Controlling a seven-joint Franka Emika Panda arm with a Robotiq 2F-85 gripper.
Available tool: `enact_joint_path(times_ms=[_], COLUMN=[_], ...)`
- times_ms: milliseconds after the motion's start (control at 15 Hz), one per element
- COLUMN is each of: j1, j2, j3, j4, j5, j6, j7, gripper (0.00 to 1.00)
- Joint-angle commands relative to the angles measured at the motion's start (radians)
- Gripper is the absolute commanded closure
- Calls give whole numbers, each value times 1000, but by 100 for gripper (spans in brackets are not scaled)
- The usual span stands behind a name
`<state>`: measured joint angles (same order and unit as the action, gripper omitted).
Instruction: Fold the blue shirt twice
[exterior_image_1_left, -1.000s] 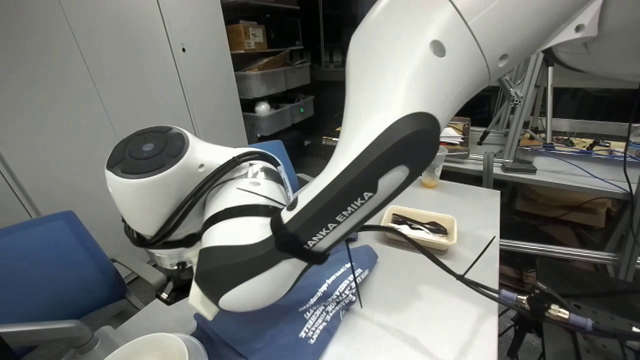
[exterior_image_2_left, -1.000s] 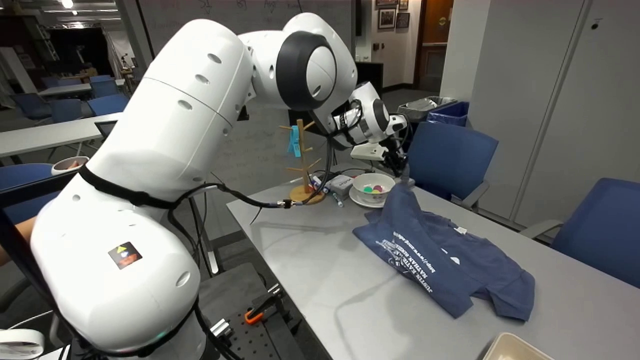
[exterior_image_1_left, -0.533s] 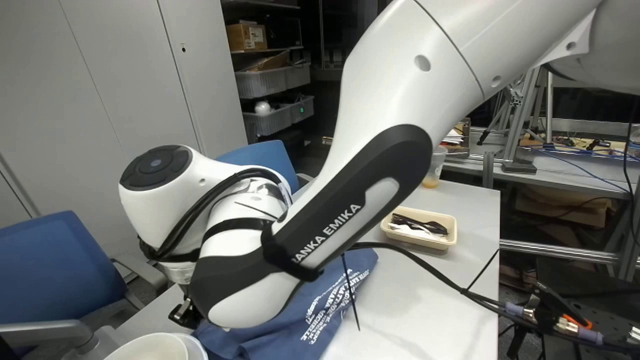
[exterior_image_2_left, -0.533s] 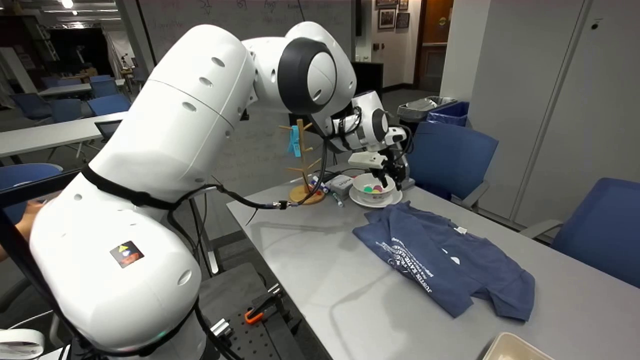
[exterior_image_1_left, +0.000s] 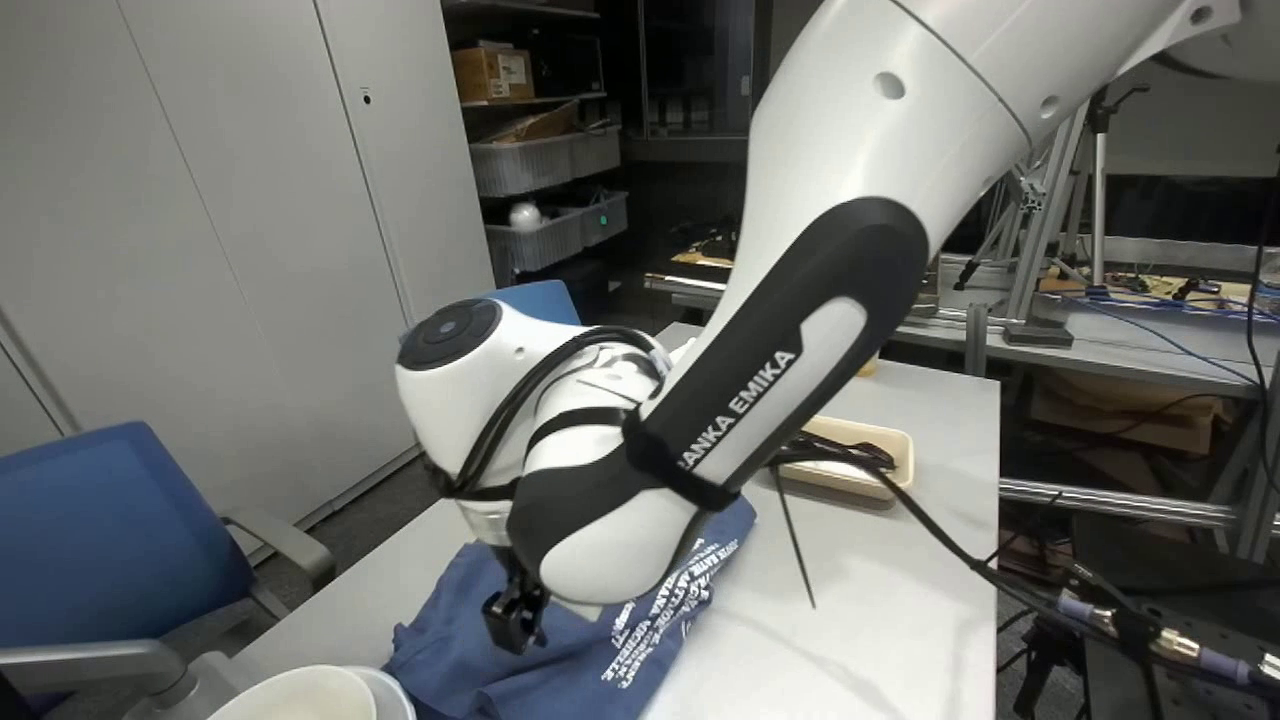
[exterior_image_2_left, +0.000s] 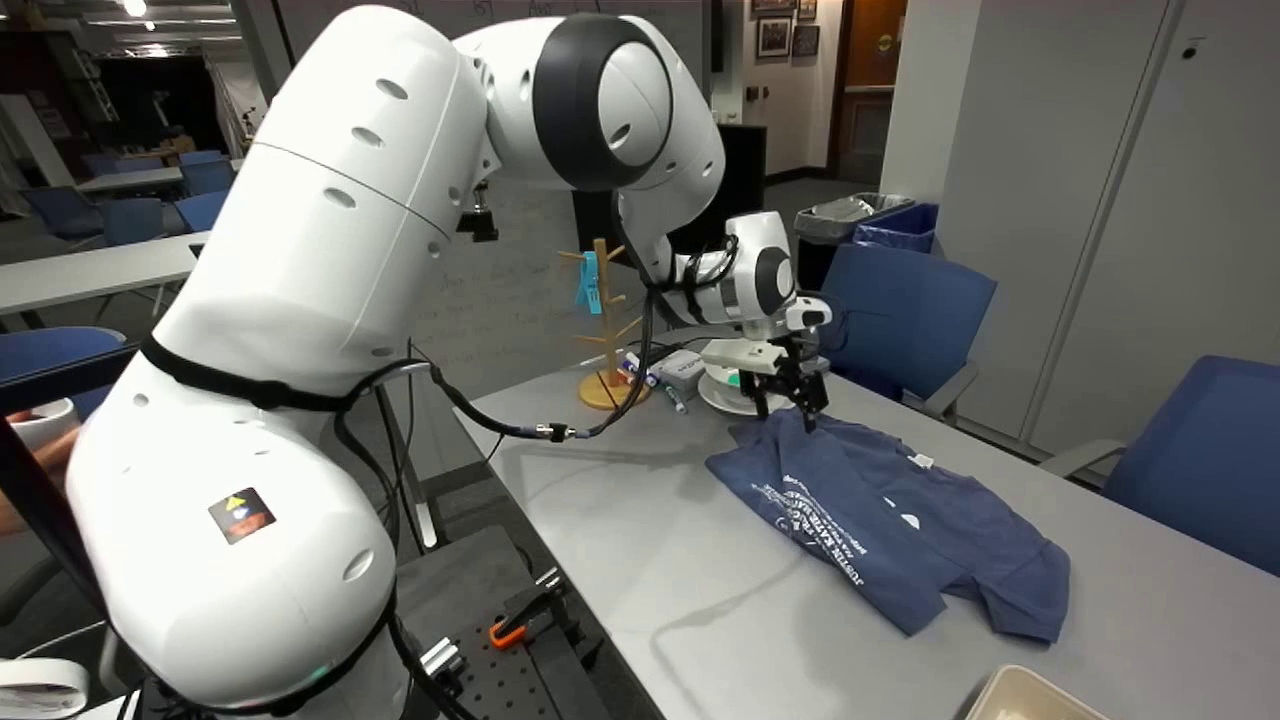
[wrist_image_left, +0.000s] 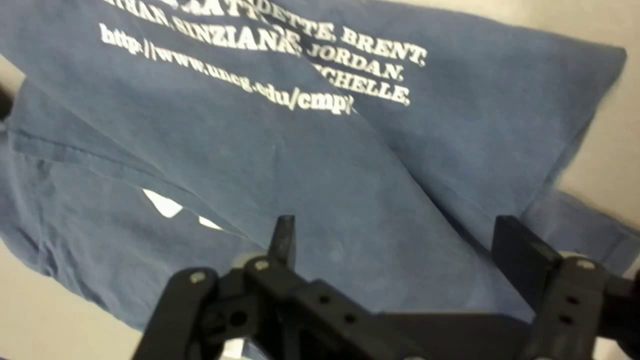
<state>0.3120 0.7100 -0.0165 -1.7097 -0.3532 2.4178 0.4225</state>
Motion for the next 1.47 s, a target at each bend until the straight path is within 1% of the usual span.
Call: enact_joint_path(times_ms=[0, 333, 400, 600, 867, 933, 1133, 1333, 1400], j1=[-58, -111, -94, -111, -112, -117, -149, -213, -238], j2=[-171, -369, -255, -339, -350, -337, -311, -276, -263], j3=[-1, -18, -24, -21, -19, -24, -55, -88, -89], j4=[-214, -424, -306, -388, -405, -390, -360, -325, -309], j5=[74, 109, 76, 78, 79, 73, 41, 26, 35], j6=[5, 8, -1, -2, -2, -7, -17, 17, 29], j7=[-50, -25, -21, -18, -17, -27, -90, -202, -251], gripper=[0, 0, 0, 0, 0, 0, 0, 0, 0])
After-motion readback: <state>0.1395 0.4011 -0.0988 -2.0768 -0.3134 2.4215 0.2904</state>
